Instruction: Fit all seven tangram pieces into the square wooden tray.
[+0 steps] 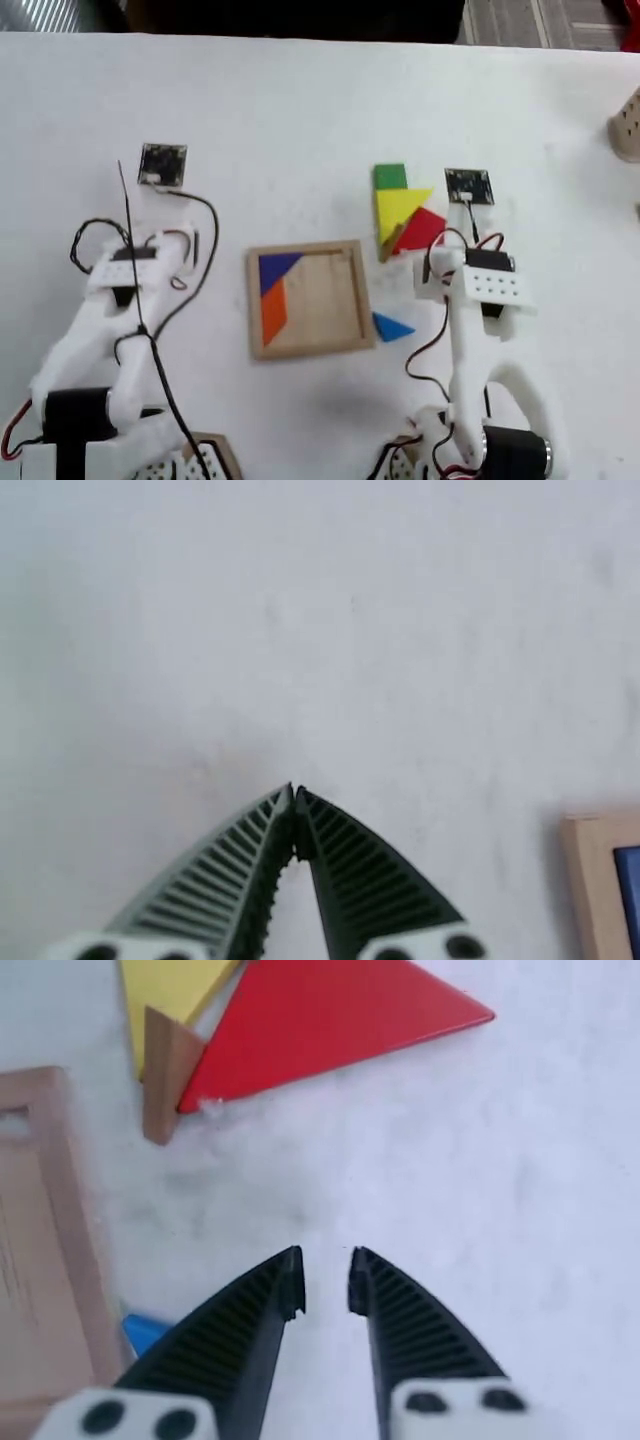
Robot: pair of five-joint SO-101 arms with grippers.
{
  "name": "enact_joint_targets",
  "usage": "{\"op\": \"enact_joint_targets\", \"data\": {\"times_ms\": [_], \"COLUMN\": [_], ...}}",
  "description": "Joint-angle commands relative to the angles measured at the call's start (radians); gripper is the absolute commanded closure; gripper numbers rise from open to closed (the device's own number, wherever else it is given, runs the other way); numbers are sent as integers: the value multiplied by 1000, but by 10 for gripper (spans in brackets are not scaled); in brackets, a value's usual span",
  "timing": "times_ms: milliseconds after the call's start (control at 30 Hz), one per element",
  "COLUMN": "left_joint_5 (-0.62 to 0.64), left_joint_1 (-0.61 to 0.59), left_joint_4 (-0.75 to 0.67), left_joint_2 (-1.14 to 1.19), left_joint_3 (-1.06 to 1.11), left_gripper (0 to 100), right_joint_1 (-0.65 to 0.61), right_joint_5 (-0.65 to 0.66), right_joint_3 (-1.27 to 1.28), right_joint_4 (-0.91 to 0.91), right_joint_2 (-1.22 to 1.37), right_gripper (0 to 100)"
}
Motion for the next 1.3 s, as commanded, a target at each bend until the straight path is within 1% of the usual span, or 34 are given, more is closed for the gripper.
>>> {"op": "enact_joint_targets", "data": {"times_ms": [0, 133, 267, 367, 433, 500, 567, 633, 767, 800, 867, 900, 1167, 1267], "left_joint_5": [-3, -3, 3, 83, 118, 127, 124, 124, 123, 123, 123, 123, 123, 123], "left_joint_1": [-19, -21, -50, -70, -94, -110, -108, -108, -105, -104, -102, -102, -102, -102], "left_joint_4": [54, 54, 38, 43, 51, 97, 138, 141, 141, 141, 141, 141, 141, 141], "left_joint_2": [-35, -33, -28, 36, 102, 150, 162, 160, 160, 160, 160, 160, 160, 160], "left_joint_3": [-64, -68, -69, -115, -164, -221, -252, -252, -255, -255, -253, -255, -253, -253], "left_gripper": [976, 976, 976, 976, 976, 976, 976, 976, 976, 976, 976, 976, 976, 976], "right_joint_1": [28, 53, 71, 79, 77, 74, 64, 50, -39, -61, -76, -79, -140, -156], "right_joint_5": [-9, -11, -64, -64, -68, -66, -69, -74, -63, -46, 31, 58, 83, 83], "right_joint_3": [-11, -25, -71, -160, -253, -347, -417, -454, -454, -454, -463, -463, -345, -278], "right_joint_4": [8, 7, 10, 85, 166, 219, 234, 232, 232, 234, 246, 251, 246, 200], "right_joint_2": [-30, -30, -28, -19, 22, 87, 162, 239, 389, 418, 453, 453, 341, 286], "right_gripper": [859, 861, 858, 858, 858, 858, 860, 860, 861, 861, 861, 861, 861, 861]}}
